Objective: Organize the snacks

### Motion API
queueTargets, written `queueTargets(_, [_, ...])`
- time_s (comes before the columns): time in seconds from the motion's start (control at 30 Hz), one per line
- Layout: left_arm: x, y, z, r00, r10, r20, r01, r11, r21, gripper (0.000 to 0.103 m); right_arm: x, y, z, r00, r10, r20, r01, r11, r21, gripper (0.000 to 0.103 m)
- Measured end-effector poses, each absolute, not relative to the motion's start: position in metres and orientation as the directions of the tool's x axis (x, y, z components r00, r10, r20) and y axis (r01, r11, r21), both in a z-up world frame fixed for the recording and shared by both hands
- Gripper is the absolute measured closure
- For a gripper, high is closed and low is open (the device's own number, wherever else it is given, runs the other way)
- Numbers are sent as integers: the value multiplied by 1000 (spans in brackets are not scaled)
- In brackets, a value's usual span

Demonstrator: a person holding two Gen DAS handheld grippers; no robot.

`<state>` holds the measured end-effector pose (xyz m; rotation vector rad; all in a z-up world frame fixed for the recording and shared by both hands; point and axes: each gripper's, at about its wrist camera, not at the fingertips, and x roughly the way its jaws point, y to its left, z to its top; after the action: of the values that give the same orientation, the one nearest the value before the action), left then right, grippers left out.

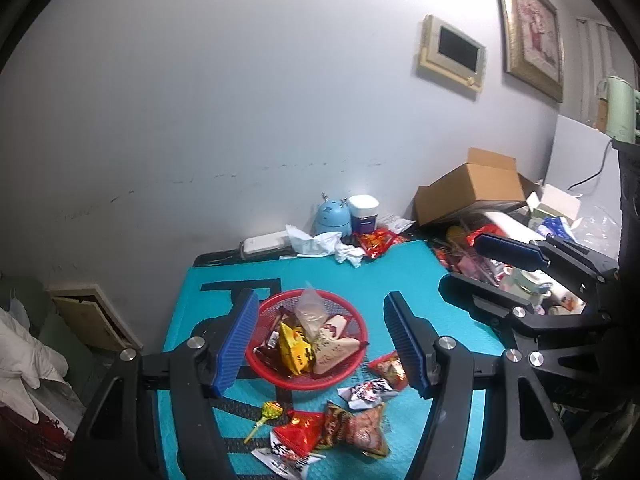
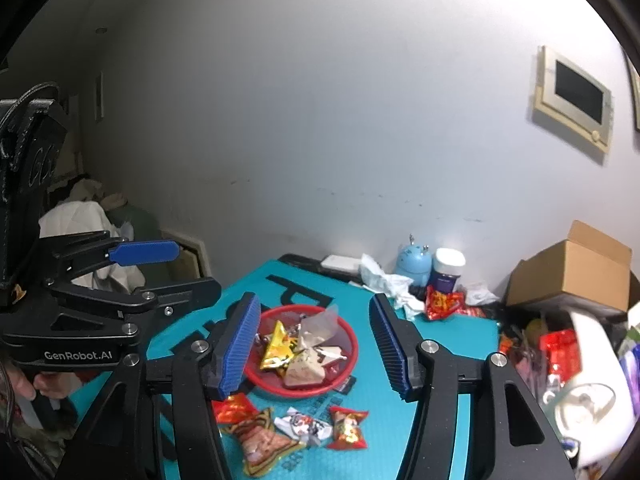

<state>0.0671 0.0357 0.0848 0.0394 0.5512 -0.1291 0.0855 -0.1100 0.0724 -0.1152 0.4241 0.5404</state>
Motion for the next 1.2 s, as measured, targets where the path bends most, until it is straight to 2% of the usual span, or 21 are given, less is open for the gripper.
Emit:
queueTargets(0.5, [5, 14, 92, 856, -198, -477, 214, 977, -22, 39, 11, -132, 80, 816, 430, -387, -466, 885, 2, 42])
queueTargets(0.6, [-3, 11, 90, 853, -210, -478, 225, 974, -26, 39, -2, -136, 79, 824, 423, -377, -456, 890, 1, 35])
queueTargets(0.73, [-9, 10, 85, 846, -217, -488, 229, 973, -37, 39, -16, -141, 76, 833, 409, -371, -442, 897, -3, 33])
queueTargets(0.87, [-16, 11, 78, 838, -231, -494, 230, 971, -63, 38, -25, -145, 71, 833, 407, -376, -435, 900, 12, 26])
queueTargets(0.97, [-22, 10, 71, 842, -221, -493, 219, 974, -63, 22, -28, -148, 64, 829, 405, -385, -427, 904, 31, 25])
queueTargets(1.2, [-30, 13, 51, 831, -200, -518, 194, 979, -67, 21, -29, -148, 37, 807, 399, -436, -419, 906, 54, 25])
